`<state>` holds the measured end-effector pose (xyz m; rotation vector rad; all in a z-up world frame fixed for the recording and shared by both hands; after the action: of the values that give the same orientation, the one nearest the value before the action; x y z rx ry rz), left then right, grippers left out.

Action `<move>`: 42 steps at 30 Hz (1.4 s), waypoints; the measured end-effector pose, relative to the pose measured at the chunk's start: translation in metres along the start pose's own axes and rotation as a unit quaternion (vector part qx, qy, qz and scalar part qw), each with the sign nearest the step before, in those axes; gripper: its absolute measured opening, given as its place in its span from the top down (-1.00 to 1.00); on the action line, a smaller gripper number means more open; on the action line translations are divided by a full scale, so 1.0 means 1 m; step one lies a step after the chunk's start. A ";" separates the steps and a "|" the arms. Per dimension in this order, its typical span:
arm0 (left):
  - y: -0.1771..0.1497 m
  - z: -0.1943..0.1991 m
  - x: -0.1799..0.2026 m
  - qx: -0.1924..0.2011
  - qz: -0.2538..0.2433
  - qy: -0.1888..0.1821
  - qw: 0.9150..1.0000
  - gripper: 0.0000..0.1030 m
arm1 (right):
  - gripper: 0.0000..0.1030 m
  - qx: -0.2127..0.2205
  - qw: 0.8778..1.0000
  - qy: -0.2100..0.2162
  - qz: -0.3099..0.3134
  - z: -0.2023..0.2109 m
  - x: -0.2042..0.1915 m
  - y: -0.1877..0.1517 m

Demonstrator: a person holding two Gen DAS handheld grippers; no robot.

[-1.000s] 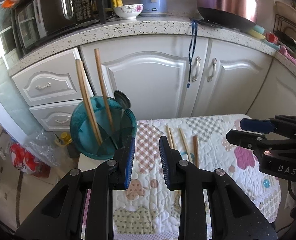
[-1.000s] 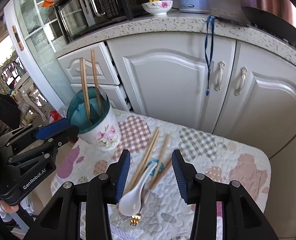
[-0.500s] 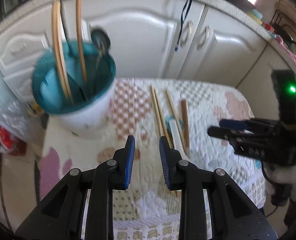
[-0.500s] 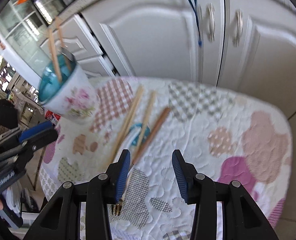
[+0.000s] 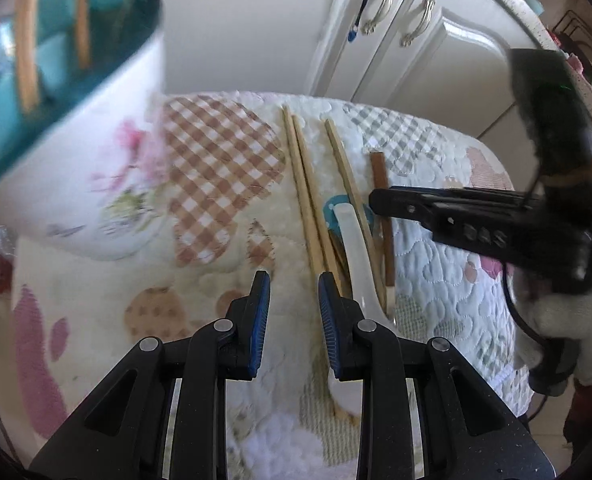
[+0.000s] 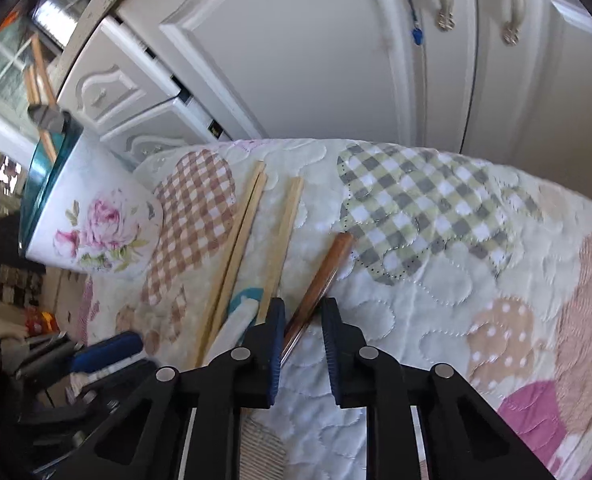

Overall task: Organize utensils
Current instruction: 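Grasp a wooden chopstick with the left tool while the right tool grasps the brown-handled fork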

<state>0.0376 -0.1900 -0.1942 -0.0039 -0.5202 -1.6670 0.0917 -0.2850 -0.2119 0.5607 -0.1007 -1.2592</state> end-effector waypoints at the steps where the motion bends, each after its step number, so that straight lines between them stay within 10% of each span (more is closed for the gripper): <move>1: 0.002 -0.005 0.001 -0.002 -0.002 -0.001 1.000 0.53 | 0.65 -0.003 1.000 -0.005 0.011 0.001 0.002 -0.001; 15: 0.011 -0.023 0.007 -0.006 0.001 0.017 1.000 0.90 | 0.68 -0.012 1.000 -0.011 0.017 0.010 0.026 -0.009; 28: -0.065 0.018 -0.026 -0.038 -0.011 0.009 0.999 0.92 | 0.70 -0.092 0.990 0.049 0.091 0.041 -0.003 -0.091; 42: 0.007 -0.017 -0.003 0.018 -0.035 0.075 0.996 0.65 | 0.69 -0.040 0.998 -0.020 0.048 0.030 0.001 -0.072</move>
<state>0.0500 -0.1934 -0.2079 0.1657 -0.4415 -1.7098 0.0179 -0.3098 -0.2187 0.4575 -0.1086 -1.1760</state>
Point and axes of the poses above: each gripper's, at about its wrist camera, not at the fingertips, and z roughly against the way its jaws point, x to its right, y to its top, the point moved 9 cm from there along -z, roughly the way its jaws point, and after that the axes turned 14 degrees about z, right-handed, at the moved point
